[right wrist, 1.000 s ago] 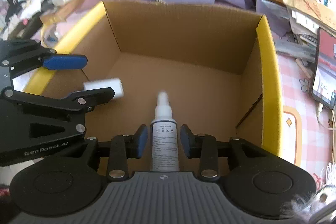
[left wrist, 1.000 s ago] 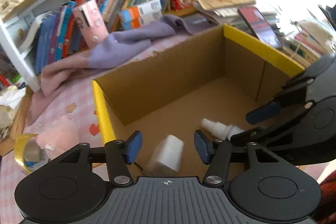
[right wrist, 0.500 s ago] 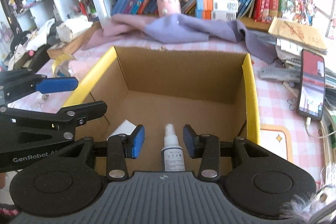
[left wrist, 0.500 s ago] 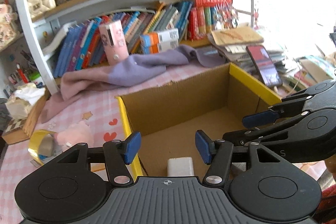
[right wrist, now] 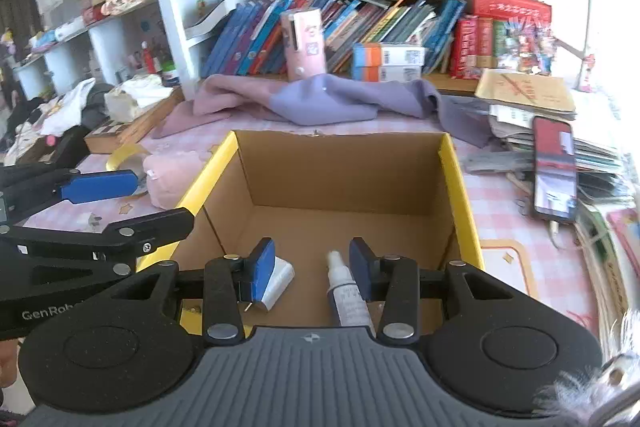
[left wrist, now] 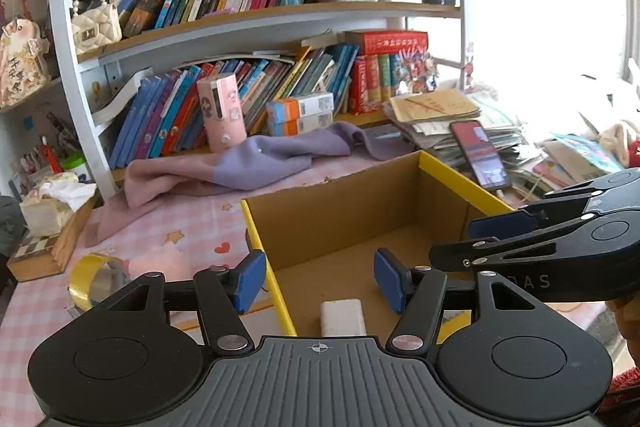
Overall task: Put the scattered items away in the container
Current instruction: 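Open both tools to drop the bottle and charger into the box, then withdraw both tools from the box toward the remaining items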
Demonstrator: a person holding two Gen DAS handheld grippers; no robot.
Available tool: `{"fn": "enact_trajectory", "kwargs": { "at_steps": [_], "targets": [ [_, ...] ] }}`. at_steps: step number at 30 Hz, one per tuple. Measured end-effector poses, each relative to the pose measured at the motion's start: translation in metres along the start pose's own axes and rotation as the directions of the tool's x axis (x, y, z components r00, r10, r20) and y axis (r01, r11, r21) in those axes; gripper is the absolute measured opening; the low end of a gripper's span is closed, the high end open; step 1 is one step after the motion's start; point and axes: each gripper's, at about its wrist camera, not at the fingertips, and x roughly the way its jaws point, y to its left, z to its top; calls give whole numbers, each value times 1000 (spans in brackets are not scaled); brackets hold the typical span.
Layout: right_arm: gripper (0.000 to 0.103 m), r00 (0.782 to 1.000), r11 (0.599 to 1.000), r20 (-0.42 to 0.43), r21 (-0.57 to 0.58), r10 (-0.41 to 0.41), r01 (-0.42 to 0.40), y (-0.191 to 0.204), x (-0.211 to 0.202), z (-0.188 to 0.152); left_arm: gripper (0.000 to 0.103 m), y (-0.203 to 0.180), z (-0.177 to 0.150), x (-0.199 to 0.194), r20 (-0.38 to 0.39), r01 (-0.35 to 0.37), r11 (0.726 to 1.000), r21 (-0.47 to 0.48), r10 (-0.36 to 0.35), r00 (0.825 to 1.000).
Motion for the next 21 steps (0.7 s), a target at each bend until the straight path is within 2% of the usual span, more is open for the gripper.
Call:
{"fn": "enact_trajectory", "kwargs": {
  "at_steps": [7,14,21],
  "targets": [
    [40,997,996,11,35,-78,78,31,-28,-21,61,13,-22,-29,16,74,997,28,-75,997],
    [40,991,990,5,36,-133,133,81,-53,-45,61,40,-51,-68,16,106,994,7,-106,994],
    [40,991,990,-19,29,-136,136,133,-69,-74,62,65,-85,-104,-17,117,993,-7,-117,993]
  ]
}}
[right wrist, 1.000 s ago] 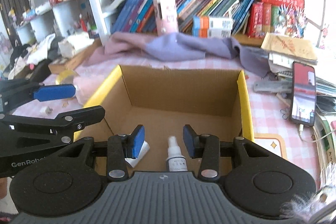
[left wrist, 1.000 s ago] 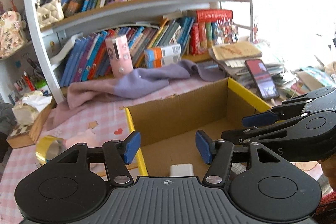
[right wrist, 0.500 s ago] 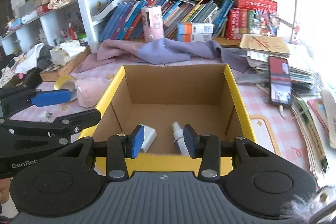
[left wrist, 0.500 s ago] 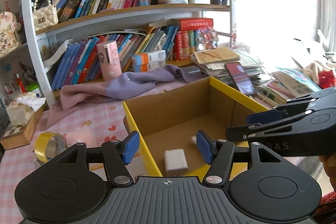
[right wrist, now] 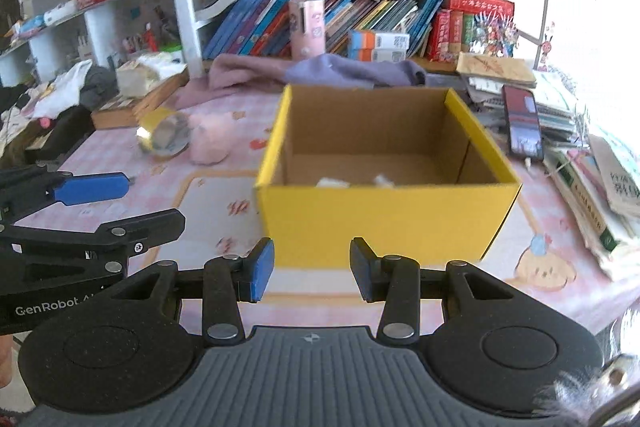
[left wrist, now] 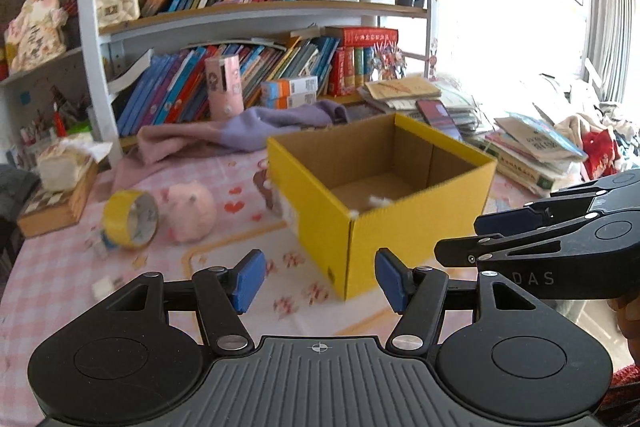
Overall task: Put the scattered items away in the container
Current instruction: 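Withdraw both tools from the box toward the remaining items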
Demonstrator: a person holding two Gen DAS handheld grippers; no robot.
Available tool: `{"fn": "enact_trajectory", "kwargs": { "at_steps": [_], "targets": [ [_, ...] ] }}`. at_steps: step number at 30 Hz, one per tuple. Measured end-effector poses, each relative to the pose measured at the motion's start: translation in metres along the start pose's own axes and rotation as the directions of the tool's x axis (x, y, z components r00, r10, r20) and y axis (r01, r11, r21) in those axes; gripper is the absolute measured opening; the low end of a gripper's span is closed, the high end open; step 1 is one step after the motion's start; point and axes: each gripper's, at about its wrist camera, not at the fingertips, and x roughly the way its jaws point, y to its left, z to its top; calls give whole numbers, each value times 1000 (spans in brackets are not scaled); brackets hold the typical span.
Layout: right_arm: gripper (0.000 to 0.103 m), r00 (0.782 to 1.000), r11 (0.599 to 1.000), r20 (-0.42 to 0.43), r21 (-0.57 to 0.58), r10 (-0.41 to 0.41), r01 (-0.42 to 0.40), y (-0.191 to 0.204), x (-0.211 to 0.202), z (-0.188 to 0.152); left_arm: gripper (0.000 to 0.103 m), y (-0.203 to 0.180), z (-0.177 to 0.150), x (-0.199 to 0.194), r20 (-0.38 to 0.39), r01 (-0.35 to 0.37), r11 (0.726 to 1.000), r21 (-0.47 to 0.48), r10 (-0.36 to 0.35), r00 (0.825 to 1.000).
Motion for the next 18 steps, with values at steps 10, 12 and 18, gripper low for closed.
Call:
{"fn": "enact_trajectory", "kwargs": {
  "at_steps": [10,12,18],
  "targets": [
    [43,995,998,-78,-3,62,-62,58,-2,-26,70,28,-36,-33,-70,-34,999,-18,33,997],
    [44,993,997,-93,-13,78,-79,68,-1,-27,70,35,-42,-37,-86,-46,998,-32,43,995],
    [46,986,992,-118,-29,118,-122,94,5,-25,71,60,-54,-54,-99,-102,992,-77,94,991]
  ]
}}
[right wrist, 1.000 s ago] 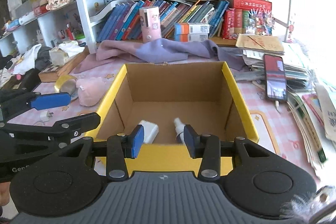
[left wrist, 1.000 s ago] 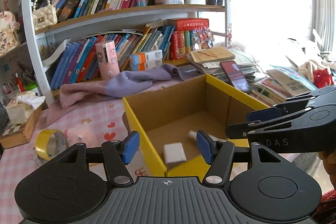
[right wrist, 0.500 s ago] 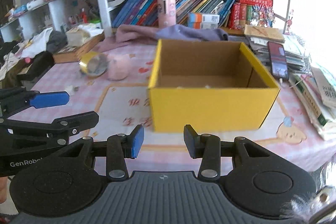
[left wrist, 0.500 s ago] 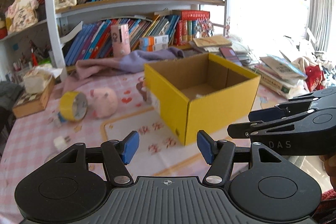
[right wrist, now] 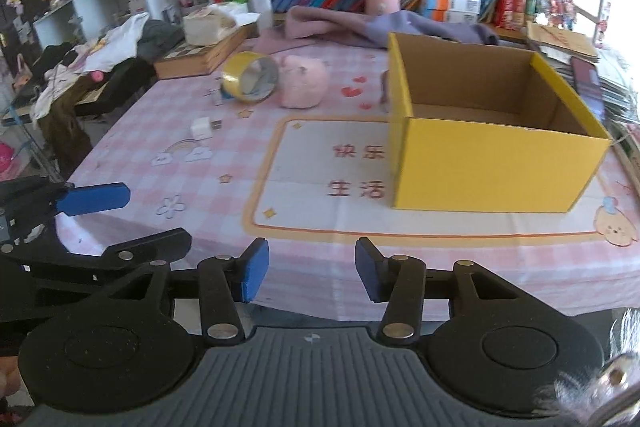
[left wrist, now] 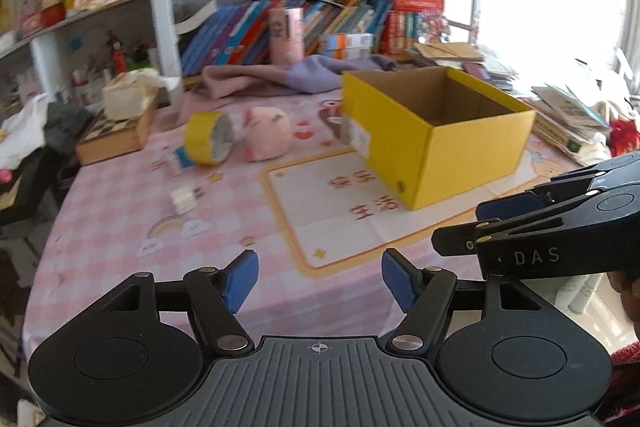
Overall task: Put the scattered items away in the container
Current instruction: 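Withdraw both tools from the box toward the remaining items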
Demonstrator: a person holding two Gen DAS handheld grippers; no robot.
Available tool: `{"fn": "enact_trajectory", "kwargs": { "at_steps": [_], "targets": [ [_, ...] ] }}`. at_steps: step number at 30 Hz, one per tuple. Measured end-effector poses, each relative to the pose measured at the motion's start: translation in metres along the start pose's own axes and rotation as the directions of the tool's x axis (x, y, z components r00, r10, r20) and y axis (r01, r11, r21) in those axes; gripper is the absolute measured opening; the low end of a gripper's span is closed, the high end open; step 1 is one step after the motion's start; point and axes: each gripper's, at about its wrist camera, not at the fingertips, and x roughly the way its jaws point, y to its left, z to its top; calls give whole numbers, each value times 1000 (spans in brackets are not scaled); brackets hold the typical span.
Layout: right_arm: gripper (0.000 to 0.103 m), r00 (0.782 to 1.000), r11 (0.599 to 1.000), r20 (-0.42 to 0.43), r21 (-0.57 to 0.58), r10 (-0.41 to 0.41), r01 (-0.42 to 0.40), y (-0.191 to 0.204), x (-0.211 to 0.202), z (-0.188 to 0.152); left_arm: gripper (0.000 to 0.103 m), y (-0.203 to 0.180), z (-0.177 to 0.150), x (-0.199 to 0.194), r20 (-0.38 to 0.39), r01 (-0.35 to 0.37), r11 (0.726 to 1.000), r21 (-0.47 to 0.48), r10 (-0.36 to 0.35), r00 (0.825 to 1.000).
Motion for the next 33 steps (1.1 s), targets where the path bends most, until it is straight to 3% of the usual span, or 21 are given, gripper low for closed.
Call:
{"fn": "enact_trajectory", "kwargs": {
  "at_steps": [11,18,33],
  "targets": [
    [47,998,994,-17,-88,63,-64,43,17,16,73,40,-10,-11,-10,-75,993,-86,74,997],
    [51,996,991,-40,-110,77,-81,53,31,24,80,50,-10,-5,-27,-100,990,-103,98,995],
    [57,988,993,-127,-77,85,-95,45,98,58,83,79,10,49,-102,-140,984,-108,129,986]
  ]
}}
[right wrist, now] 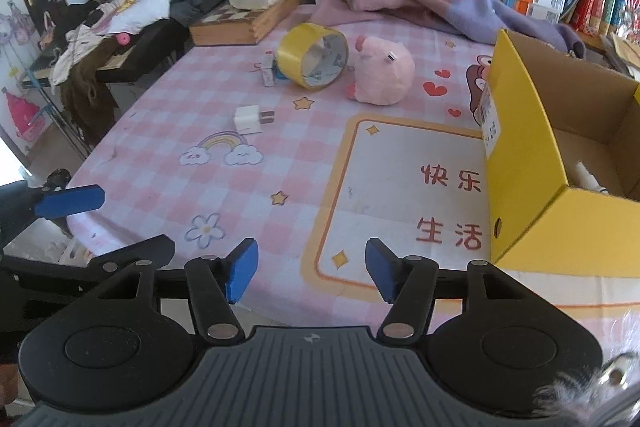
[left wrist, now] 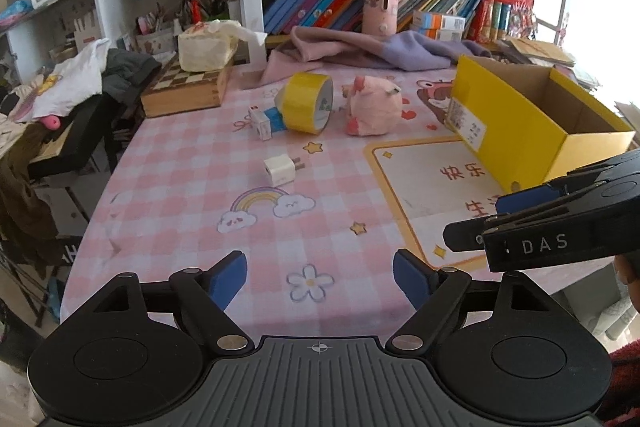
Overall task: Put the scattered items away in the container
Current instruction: 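Withdraw both tools from the box toward the remaining items, then grasp the pink plush pig with the right tool while the left tool grasps the white plug adapter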
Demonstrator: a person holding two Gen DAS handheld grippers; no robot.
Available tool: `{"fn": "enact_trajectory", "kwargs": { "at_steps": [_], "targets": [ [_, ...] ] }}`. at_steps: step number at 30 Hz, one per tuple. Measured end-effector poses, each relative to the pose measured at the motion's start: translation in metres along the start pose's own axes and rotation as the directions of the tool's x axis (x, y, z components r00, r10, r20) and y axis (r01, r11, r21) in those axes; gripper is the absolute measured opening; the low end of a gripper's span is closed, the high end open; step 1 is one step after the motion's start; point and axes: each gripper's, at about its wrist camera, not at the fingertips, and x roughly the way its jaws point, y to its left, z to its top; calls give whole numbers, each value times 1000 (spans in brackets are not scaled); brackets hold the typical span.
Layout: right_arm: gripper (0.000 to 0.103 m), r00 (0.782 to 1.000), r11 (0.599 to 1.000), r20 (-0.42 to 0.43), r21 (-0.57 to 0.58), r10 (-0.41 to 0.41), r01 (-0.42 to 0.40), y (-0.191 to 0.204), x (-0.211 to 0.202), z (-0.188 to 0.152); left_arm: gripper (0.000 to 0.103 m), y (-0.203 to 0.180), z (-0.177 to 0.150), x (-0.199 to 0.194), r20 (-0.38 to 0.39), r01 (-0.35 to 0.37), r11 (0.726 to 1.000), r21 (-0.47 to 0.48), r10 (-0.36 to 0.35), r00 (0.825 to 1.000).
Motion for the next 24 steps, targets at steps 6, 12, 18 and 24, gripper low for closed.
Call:
{"fn": "enact_trajectory", "kwargs": {
  "at_steps": [6,12,18,24],
  "targets": [
    [58,1000,1000,6,27,-13,13,-17,23,33,83,7,24,27,4,-20,1000,-8,20,1000],
    [61,1000,1000,-10,1,-25,25,-29,45,60,83,11,42,53,-15,-23,999,-32,23,1000],
    [70,999,999,-4,15,-47,47,-42,67,86,83,15,56,76,-28,-46,998,-45,45,999],
    [74,998,997,-16,44,-58,59,-50,91,112,83,23,69,100,-47,-62,996,-66,59,997]
  ]
}}
